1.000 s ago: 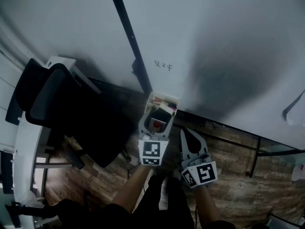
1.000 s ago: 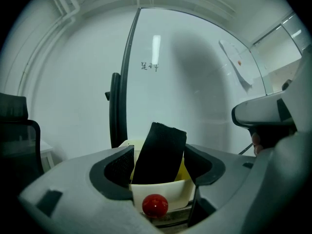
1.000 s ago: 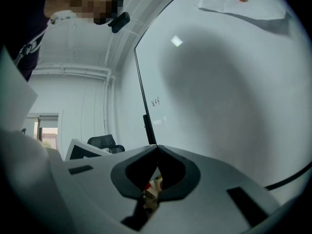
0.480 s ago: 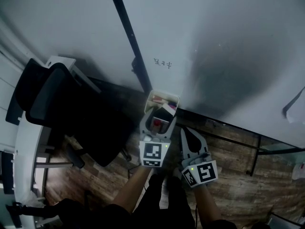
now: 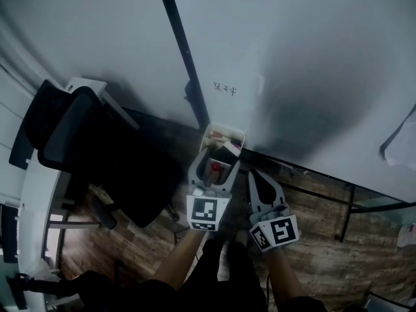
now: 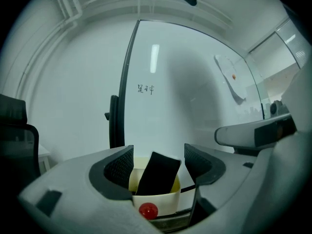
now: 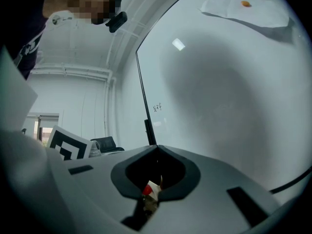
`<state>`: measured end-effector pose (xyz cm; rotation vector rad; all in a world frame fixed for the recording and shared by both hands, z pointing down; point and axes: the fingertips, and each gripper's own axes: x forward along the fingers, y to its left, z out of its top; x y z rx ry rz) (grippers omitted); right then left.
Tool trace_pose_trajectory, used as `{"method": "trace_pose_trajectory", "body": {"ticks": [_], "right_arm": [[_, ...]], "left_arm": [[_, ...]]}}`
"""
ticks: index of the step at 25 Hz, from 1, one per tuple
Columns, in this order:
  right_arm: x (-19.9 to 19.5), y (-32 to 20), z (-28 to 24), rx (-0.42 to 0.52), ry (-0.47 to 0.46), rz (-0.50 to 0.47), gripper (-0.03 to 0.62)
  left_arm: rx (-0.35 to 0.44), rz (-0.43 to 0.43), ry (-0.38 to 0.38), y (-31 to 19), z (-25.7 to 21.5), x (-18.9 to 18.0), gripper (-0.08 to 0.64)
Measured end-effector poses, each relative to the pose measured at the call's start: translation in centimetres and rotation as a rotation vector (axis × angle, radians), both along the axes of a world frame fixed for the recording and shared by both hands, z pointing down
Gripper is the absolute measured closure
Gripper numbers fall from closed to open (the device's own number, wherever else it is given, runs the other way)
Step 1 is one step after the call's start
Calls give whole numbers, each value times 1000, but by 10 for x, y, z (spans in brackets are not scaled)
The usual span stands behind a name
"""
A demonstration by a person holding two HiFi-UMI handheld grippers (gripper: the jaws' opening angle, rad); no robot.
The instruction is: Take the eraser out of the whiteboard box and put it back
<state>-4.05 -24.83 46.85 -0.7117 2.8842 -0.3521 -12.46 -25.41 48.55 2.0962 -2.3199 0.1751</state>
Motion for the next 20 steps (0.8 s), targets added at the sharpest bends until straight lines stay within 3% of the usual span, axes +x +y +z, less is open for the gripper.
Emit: {"method": "trace_pose_trajectory", "body": {"ticks": [6,11,12,14,15,20], "right_arm": [[1,8,-34,49,-14,-6,589],[8,26,-66,106,-16,1,589],[10,30,-71,118,-18,3,589],[11,38,-82,140,-22,4,589],[12,42,-86,149,-22,3,589],[7,54,-94,176,-16,-4,589]], "left_arm": [[52,24,26,23,-44,-2,265],[86,108,21,50,-82,10,282],[92,126,8,56,-88,13,316],[115,143,-6,70,-101,14,482],[128,147,-7,76,-105,14,520],[157,193,-3,94,-115,15,554]]}}
